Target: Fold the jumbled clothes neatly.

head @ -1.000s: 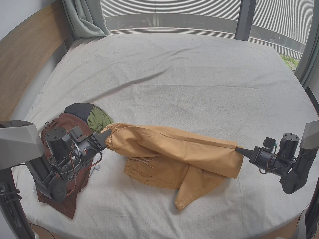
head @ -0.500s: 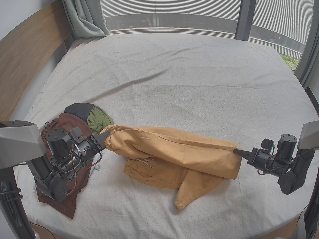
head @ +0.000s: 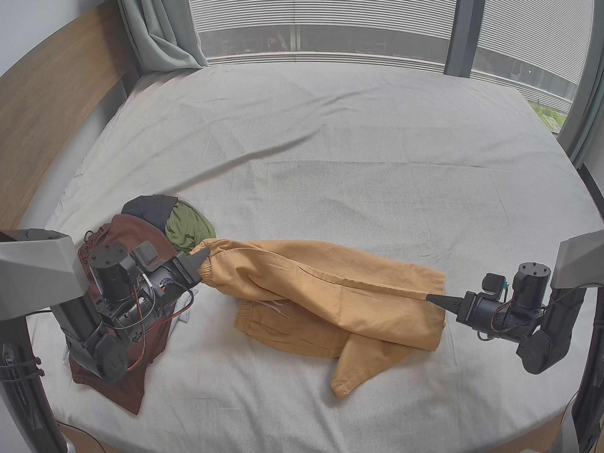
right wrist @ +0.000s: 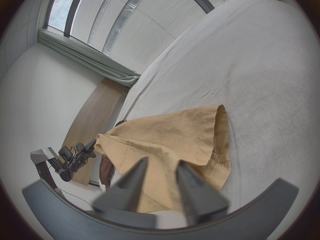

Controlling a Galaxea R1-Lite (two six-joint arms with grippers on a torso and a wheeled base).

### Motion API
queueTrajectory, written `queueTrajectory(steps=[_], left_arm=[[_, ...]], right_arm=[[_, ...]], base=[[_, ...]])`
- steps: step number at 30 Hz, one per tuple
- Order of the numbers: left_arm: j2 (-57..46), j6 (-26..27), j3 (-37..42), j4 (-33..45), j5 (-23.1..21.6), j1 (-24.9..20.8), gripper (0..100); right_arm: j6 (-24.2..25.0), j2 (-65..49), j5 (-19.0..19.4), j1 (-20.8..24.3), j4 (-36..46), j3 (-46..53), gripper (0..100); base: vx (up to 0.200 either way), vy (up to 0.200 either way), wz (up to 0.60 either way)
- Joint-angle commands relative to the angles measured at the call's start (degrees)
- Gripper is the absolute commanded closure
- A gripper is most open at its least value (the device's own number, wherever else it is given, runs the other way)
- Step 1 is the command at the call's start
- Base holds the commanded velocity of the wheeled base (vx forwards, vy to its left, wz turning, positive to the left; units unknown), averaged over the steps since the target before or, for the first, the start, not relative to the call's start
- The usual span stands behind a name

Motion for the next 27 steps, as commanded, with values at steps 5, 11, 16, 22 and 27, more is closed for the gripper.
queueTrajectory(steps=[5,11,16,22,27], left_arm=[[-0.3,0.0,-0.1,-0.1,0.0,0.1,100],[-0.4,0.0,0.0,-0.1,0.0,0.0,100],[-0.4,0.0,0.1,-0.1,0.0,0.0,100],[-0.4,0.0,0.1,-0.1,0.0,0.0,100],[-0.4,0.0,0.0,-0.1,0.0,0.0,100]], right_arm=[[-0.1,1.4,-0.3,3.8,0.0,-1.5,0],[0.0,2.6,-0.6,5.1,0.0,-4.0,0],[0.0,3.4,-0.7,5.5,0.0,-5.5,0],[0.0,4.0,-0.8,5.5,0.0,-6.1,0],[0.0,4.0,-0.8,5.5,0.0,-6.1,0]], base=[[0.0,0.0,0.0],[0.0,0.0,0.0],[0.0,0.0,0.0],[0.0,0.0,0.0],[0.0,0.0,0.0]])
